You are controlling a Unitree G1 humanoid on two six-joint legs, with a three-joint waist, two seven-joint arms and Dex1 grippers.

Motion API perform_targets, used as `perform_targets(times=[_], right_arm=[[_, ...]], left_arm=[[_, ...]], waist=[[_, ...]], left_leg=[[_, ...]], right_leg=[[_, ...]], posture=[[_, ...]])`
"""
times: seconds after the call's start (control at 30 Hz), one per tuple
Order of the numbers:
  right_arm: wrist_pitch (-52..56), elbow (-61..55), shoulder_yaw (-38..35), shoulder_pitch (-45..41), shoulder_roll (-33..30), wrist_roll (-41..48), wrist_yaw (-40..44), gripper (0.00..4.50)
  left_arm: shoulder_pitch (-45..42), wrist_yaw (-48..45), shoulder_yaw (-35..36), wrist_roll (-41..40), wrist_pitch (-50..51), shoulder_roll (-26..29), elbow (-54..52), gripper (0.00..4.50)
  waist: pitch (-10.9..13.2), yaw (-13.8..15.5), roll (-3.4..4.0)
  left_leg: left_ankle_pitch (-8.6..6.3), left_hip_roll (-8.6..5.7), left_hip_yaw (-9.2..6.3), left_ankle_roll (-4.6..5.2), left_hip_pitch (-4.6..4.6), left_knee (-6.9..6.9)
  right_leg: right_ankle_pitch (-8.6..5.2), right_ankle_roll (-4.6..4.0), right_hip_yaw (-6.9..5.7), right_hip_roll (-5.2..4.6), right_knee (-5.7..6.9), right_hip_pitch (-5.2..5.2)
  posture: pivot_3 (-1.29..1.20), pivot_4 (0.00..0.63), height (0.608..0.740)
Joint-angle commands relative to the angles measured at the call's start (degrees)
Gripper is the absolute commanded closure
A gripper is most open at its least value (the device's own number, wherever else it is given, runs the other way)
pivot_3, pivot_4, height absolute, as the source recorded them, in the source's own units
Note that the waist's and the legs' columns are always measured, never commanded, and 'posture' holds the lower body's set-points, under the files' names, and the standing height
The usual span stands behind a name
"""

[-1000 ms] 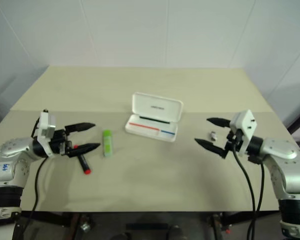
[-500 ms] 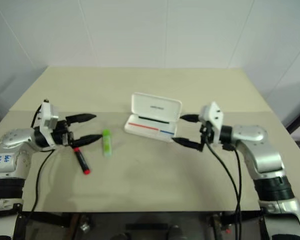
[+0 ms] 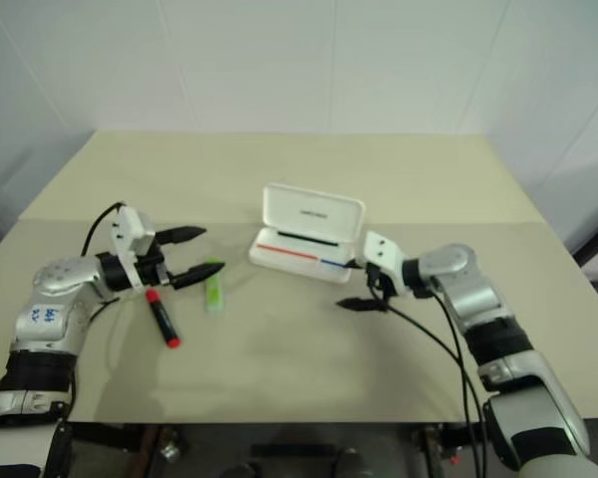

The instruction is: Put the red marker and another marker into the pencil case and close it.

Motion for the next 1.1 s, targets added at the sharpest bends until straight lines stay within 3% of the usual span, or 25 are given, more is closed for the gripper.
perform_targets(times=[0.03, 0.13, 0.73, 1.1], right_arm=[[-1.91, 0.83, -0.79, -2.07, 0.3, -0.58, 1.71, 1.24], [-3.53, 3.47, -0.49, -4.19, 1.24, -2.36, 1.34, 2.35], [-8.93, 20.6, 1.63, -15.53, 8.24, -10.93, 2.03, 2.35], [-13.59, 29.35, 3.68, -18.71, 8.83, -16.41, 3.2, 2.35]], left_arm=[[-0.47, 0.75, 0.4, -0.26, -0.2, -0.19, -1.52, 0.0], [-0.18, 1.24, 0.26, 0.02, -0.31, -0.57, -1.65, 0.0], [-1.15, 3.22, -0.25, 0.63, -1.86, -2.48, -0.34, 0.0], [-0.09, 4.4, 0.49, 0.07, -1.47, -2.45, -2.53, 0.0]], waist=[[0.0, -0.05, 0.0], [0.0, -0.31, 0.0], [0.0, -1.35, 0.0], [0.0, -1.42, 0.01]], left_leg=[[0.0, 0.0, 0.0, 0.0, 0.0, 0.0], [0.0, 0.0, 0.0, 0.0, 0.0, 0.02], [0.01, -0.01, -0.04, -0.02, 0.03, 0.06], [0.02, -0.02, -0.04, -0.02, 0.04, 0.06]], right_leg=[[0.0, 0.0, 0.0, 0.0, 0.02, -0.01], [0.0, 0.0, 0.0, 0.0, 0.05, -0.01], [0.01, 0.0, 0.0, 0.0, 0.21, -0.02], [0.0, 0.0, 0.0, 0.0, 0.25, -0.03]], posture=[[0.0, 0.15, 0.74], [0.0, 0.15, 0.74], [0.0, 0.15, 0.74], [0.0, 0.15, 0.74]])
